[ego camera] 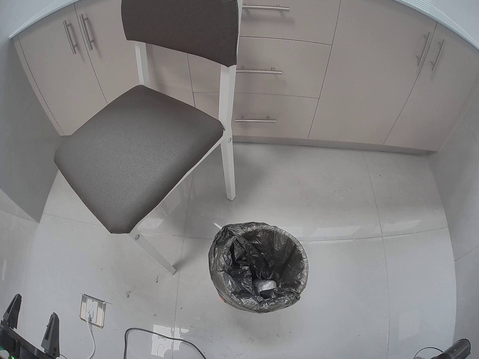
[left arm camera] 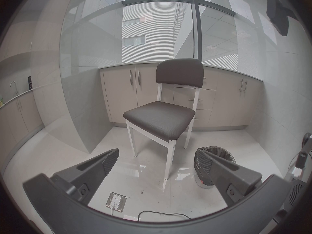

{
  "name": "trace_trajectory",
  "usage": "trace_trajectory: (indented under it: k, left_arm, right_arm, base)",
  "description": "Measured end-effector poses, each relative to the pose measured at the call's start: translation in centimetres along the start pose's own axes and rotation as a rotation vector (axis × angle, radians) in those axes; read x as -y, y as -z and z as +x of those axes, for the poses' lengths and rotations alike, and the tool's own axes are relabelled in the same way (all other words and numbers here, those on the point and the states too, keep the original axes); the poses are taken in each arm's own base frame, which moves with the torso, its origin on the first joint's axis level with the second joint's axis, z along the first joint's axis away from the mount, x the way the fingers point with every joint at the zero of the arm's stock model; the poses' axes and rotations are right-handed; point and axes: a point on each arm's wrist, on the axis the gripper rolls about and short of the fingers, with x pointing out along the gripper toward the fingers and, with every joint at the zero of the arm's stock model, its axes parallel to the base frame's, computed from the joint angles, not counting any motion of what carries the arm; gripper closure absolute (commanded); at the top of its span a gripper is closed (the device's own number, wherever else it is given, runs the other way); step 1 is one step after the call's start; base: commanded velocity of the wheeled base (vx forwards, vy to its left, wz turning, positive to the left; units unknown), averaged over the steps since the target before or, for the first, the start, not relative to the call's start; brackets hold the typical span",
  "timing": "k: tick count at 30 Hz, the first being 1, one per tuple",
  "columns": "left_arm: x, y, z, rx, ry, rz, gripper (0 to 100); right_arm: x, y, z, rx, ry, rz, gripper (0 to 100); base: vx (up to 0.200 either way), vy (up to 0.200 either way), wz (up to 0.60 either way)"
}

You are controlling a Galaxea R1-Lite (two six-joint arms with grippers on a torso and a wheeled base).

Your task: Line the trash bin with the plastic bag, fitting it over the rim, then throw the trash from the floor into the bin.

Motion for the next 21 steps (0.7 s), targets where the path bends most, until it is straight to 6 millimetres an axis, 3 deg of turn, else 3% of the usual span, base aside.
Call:
trace_trajectory:
  k: [11,16,21]
  left_arm:
    - [0.0,0.0,0.0,0.0,0.0,-0.002,0]
    - [0.0,0.0,0.0,0.001,0.0,-0.002,0]
    - [0.0,0.0,0.0,0.001,0.0,-0.002,0]
  right_arm:
    - [0.1,3.3,-1.9,-0.109,-0.304,0.088,100]
    - [-0.4,3.5,-2.2,-0.106,-0.505,0.175,100]
    - [-0.8,2.8,-0.9,-0.069,-0.547,0.232,100]
  base:
    - [0.0,0.0,0.0]
    - [0.0,0.0,0.0]
    - [0.0,0.0,0.0]
